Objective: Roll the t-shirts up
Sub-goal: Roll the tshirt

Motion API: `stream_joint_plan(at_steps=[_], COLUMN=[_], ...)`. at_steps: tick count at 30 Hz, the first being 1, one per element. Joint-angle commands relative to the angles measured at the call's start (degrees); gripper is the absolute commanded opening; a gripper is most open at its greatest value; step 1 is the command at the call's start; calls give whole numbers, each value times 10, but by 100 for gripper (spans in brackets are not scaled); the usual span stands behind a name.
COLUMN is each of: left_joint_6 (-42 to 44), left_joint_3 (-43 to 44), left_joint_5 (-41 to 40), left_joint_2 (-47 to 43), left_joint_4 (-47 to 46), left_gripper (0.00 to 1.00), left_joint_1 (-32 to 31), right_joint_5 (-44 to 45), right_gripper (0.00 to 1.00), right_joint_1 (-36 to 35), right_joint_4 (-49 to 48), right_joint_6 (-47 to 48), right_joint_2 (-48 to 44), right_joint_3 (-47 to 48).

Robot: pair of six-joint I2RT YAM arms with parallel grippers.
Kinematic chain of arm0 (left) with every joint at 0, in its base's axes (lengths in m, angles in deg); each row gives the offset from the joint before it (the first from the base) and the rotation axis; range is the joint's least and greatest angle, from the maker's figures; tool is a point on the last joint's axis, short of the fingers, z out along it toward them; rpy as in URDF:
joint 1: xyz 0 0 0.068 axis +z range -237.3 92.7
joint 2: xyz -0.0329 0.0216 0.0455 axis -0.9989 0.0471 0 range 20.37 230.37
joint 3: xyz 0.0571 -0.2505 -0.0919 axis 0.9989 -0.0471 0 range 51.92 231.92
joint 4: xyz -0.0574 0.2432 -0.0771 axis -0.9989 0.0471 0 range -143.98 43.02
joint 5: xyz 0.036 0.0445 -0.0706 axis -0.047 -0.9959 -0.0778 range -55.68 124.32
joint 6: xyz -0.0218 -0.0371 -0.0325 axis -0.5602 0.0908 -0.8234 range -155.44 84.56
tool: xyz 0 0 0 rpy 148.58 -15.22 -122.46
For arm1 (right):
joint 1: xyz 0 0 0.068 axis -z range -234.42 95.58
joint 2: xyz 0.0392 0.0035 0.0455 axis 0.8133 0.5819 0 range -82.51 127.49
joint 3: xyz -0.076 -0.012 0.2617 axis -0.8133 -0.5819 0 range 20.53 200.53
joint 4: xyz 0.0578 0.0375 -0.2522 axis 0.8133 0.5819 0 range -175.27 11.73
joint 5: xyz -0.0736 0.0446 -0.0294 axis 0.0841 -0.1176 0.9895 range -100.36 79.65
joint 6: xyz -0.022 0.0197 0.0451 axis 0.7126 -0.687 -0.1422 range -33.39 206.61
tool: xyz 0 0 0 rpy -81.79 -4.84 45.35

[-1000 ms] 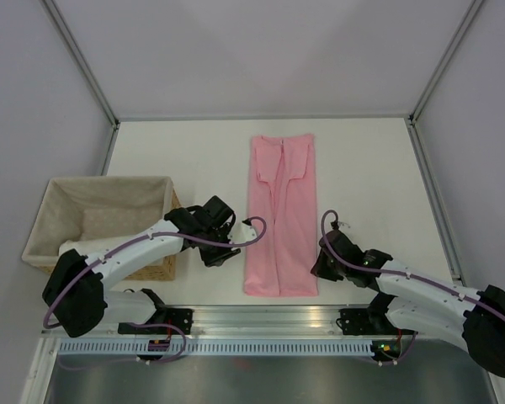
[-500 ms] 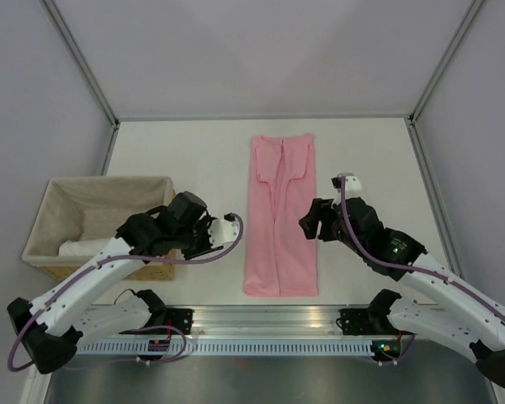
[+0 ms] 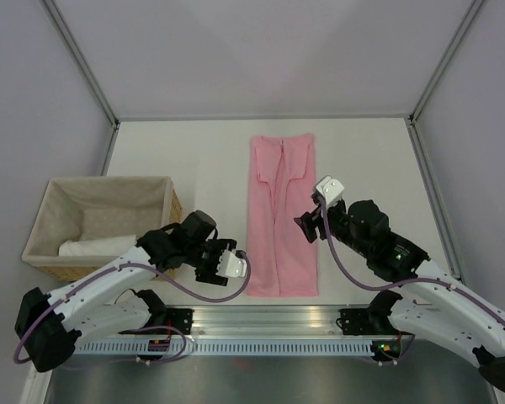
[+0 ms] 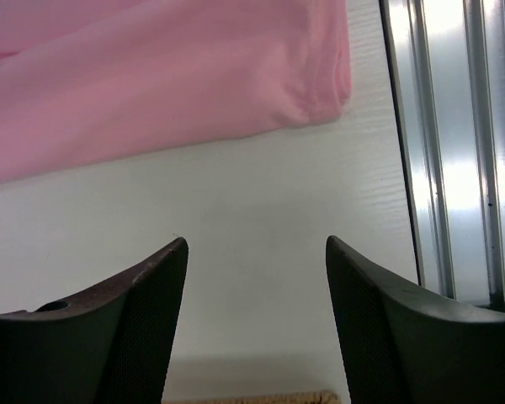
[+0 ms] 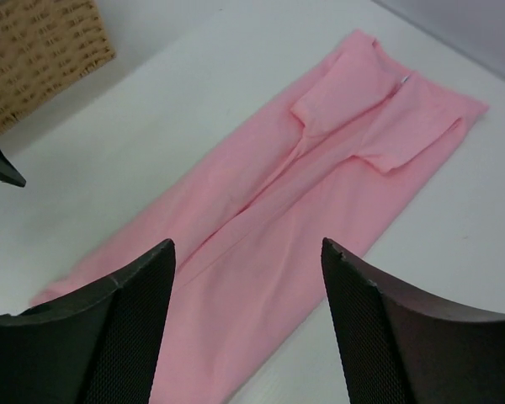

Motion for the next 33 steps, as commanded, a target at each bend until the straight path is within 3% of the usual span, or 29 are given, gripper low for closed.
stream_joint_plan(at_steps=[1,3,4,6,7,9,11,16,22,29,33], left_joint_6=[98,135,141,166,175,204,223,163,162,122,113], left_joint_3=[-23,-14,-11,-8,-11,-19,-38,-78,-87,-63,-72], left_joint_5=[82,82,82,89,92,93,93,61,45,42,39], left_joint_2=[53,71,82,90,94,106,128,168,184,229,231], left_joint_4=[-129,-138,-136,-132,-132,-132,-139,-211,-211,-215,-220], left_gripper=[72,70,70,67,66,65,64,63,63,60,58], left_joint_1=[-26,-41,-46,-58,-64,-96,-132,-176,-177,-180,-180], right_joint_5=[-40,-106,-153,-228,-231,-237,-258,-311,-326,-368,-337], right_gripper=[74,73,68,66,65,63,59,54,52,52,51], right_joint_1=[0,0,0,-1,-2,-2,-11,-26,-48,-54,-55], right_joint_4=[-31,56,182,328,398,438,428,297,286,210,157], right_joint_6=[191,280,331,496,510,551,614,606,655,596,585], right_joint_2=[18,44,55,94,105,113,81,16,68,96,122], right_joint_3=[6,10,30,56,61,43,-7,-110,-149,-164,-178])
